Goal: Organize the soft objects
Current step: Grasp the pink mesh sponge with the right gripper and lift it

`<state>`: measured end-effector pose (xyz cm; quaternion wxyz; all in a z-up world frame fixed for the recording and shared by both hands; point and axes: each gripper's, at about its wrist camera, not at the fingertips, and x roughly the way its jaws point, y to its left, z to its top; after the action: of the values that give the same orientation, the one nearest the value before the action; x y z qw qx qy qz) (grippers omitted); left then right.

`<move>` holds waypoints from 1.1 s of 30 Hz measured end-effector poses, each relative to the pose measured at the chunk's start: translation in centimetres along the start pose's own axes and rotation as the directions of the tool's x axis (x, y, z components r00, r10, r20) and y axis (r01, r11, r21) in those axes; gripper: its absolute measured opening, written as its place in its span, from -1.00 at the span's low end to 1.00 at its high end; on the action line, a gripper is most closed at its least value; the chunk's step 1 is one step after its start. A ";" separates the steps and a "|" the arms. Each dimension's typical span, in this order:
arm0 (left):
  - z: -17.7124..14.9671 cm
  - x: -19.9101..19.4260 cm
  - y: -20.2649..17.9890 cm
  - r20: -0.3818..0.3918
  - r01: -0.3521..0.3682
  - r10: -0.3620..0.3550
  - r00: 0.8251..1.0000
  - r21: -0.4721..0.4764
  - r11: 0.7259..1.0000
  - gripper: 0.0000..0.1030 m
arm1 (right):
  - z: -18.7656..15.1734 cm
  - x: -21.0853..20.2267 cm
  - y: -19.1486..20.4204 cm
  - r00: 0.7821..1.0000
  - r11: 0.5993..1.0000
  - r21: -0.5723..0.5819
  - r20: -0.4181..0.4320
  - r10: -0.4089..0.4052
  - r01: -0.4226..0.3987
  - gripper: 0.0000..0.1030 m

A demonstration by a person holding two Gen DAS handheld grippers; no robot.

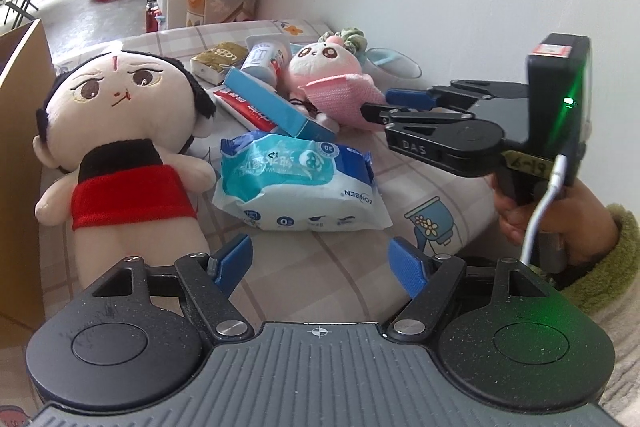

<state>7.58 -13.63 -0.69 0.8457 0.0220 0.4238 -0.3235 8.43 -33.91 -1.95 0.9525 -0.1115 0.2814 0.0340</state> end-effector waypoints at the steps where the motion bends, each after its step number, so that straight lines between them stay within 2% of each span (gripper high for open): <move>1: -0.1 -0.1 0.0 0.002 0.001 -0.001 1.000 -0.001 1.000 0.47 | -0.1 0.3 -0.1 1.000 1.000 0.002 -0.001 0.003 -0.003 -0.41; 11: -0.5 -0.9 -0.1 0.031 0.012 -0.012 0.999 -0.016 1.000 0.52 | -1.1 0.6 0.1 0.998 1.000 0.007 0.047 -0.031 0.030 -0.38; 12: -0.5 -1.0 0.0 0.033 0.012 -0.011 0.999 -0.017 1.000 0.52 | -1.1 0.6 0.2 0.998 0.999 0.002 0.055 -0.043 0.042 -0.34; 15: -0.6 -1.2 0.0 0.036 0.007 -0.007 0.999 -0.015 1.000 0.54 | -1.3 0.9 0.6 0.994 0.996 -0.024 0.066 -0.081 0.083 0.13; 16: -0.6 -1.3 0.1 0.036 0.007 -0.006 0.999 -0.017 1.000 0.54 | -1.3 1.2 0.7 0.994 0.996 -0.032 0.065 -0.085 0.087 0.14; 20: -0.5 -1.4 0.2 0.034 0.007 -0.007 0.999 -0.020 1.000 0.54 | -1.3 2.6 0.7 0.997 0.997 -0.031 0.038 -0.071 0.072 0.05; 21: -0.4 -1.4 0.1 0.035 0.006 -0.006 0.999 -0.018 1.000 0.54 | -1.3 2.8 0.6 0.997 0.998 -0.021 0.029 -0.067 0.067 -0.13; 26: -0.2 -1.3 0.2 0.043 0.005 -0.005 0.999 -0.013 1.000 0.56 | -1.1 1.0 -1.2 0.998 0.992 0.122 0.045 -0.044 0.039 -0.27; 29: 0.2 -1.1 0.1 0.042 0.009 -0.009 0.999 -0.005 1.000 0.57 | -1.2 -1.9 -3.5 0.996 0.955 0.290 0.089 0.032 -0.057 -0.28; 33: 0.9 -0.1 -0.2 0.020 0.039 -0.039 0.999 -0.019 0.999 0.58 | -2.4 -4.8 -6.7 0.969 0.835 0.497 0.177 0.170 -0.238 -0.28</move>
<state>8.09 -14.00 0.00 0.8435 0.0024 0.4191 -0.3361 4.00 -40.98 -0.07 0.9542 0.1798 0.2300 0.0661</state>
